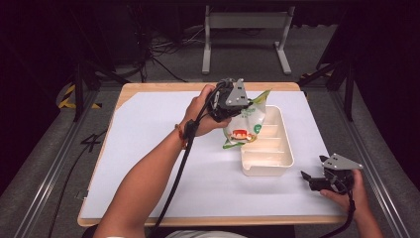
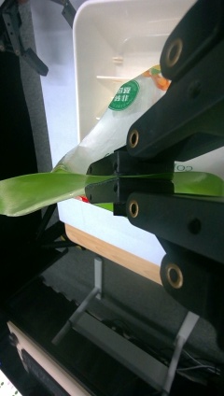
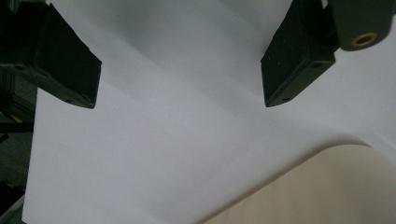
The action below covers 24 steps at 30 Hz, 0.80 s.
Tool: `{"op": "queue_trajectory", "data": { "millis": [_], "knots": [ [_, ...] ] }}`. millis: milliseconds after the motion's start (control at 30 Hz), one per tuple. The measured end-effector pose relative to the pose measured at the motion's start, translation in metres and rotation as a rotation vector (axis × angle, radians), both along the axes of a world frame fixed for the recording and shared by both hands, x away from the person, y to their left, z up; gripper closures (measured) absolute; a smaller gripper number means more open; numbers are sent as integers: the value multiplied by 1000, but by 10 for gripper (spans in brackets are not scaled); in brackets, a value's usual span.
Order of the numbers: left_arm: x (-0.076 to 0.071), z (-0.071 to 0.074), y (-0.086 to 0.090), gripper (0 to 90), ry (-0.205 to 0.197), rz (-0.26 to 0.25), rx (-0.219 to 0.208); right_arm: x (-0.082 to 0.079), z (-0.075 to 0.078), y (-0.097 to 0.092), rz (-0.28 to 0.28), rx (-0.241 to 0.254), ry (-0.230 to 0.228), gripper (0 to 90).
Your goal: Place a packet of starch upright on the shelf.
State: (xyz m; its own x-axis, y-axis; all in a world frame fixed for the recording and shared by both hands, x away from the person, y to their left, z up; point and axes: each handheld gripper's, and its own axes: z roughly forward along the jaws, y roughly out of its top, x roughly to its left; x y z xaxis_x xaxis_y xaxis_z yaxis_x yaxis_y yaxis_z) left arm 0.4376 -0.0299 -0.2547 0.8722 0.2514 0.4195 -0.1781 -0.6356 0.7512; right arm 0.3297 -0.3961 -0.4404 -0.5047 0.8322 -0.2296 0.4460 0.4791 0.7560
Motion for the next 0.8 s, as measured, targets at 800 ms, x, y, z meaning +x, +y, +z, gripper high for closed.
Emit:
{"op": "queue_trajectory", "data": {
  "millis": [800],
  "knots": [
    [-2,-6,-28,896,-7,-29,-3,0,0,0,3,3,0,119]
  ]
}}
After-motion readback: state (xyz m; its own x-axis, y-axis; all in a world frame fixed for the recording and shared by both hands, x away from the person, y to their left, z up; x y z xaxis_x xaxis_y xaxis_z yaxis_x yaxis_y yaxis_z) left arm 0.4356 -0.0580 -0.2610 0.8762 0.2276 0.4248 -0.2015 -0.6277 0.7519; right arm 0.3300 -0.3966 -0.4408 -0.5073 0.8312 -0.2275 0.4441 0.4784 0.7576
